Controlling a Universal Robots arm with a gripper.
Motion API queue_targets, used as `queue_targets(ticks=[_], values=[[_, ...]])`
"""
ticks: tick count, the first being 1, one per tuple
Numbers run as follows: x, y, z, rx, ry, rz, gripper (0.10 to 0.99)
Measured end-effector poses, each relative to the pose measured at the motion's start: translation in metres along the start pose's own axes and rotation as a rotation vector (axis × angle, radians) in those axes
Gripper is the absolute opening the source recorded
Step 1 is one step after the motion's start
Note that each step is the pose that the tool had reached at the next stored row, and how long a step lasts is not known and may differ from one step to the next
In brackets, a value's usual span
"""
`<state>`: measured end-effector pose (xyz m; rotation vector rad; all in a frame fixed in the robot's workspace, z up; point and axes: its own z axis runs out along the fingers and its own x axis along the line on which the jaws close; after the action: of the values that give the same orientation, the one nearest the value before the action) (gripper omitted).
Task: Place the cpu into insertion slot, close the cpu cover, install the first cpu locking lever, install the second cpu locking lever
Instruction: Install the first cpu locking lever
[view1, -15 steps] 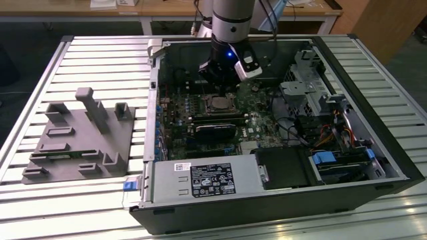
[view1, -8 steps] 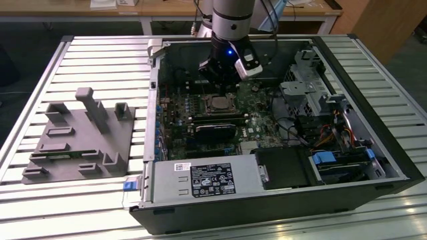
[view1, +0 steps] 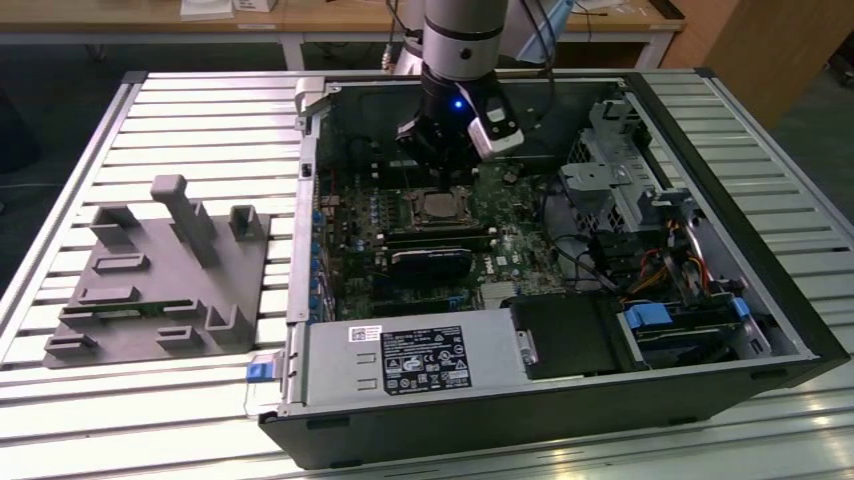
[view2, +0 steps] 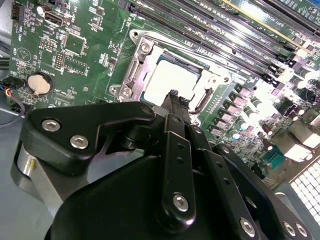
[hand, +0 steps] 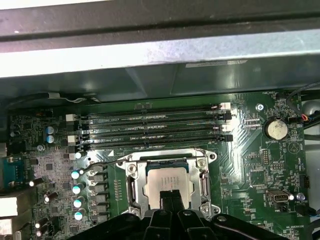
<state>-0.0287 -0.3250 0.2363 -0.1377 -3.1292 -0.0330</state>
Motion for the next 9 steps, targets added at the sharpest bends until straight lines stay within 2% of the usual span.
queue_targets(ticks=[9], values=[[0.0122, -0.0011, 0.0001, -0.003, 0.0, 0.0, 0.106]])
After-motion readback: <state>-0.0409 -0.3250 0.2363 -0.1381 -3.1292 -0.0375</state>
